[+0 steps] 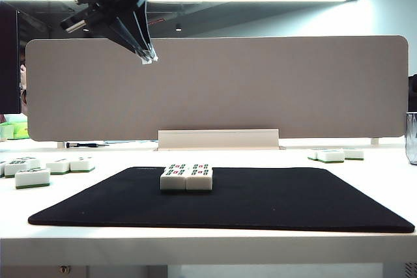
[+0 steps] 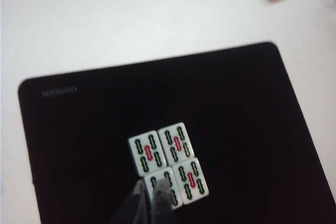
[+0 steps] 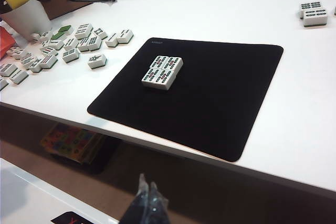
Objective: Arrange four mahjong tiles into a neat stack, creating two layers of paired tiles.
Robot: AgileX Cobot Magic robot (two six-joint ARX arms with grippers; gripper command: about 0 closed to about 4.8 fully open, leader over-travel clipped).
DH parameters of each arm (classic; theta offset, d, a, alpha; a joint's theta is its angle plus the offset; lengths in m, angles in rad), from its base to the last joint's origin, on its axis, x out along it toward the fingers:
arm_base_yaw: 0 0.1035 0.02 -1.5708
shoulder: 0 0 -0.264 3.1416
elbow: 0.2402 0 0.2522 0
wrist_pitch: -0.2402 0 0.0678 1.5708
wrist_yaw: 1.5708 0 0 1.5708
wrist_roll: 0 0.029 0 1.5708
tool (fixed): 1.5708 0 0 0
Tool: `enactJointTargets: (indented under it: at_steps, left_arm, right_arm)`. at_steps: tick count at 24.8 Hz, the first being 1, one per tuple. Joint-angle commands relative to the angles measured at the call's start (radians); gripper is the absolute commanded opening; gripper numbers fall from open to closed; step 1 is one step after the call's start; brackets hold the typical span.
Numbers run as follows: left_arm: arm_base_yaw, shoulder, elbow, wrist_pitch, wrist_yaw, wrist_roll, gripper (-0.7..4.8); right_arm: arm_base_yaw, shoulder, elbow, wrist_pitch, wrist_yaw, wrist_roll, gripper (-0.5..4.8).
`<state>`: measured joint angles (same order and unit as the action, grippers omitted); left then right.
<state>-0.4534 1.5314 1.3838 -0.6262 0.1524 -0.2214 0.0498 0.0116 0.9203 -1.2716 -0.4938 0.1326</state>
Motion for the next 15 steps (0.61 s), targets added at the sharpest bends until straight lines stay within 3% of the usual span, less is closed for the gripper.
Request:
enactJointTargets:
  at_steps: [1,8,15]
  left_arm:
    - [-0.016,0.073,0.113,-0.140,0.000,0.004,0.26]
    - [-0.030,0.240,0.365,-0.360,0.003,-0.031,0.26]
    - [-0.041,0.346,0.407,-0.497,0.009,-0.216,0.27]
  right_arm:
    - [0.000,-0.011,0.003,0.012,0.003,-0.003,-0.01]
    - [0.000,-0.011,0.003,0.012,0.009,-0.003,-0.01]
    - [0.000,-0.011,0.003,0.014,0.032,-0.003,-0.01]
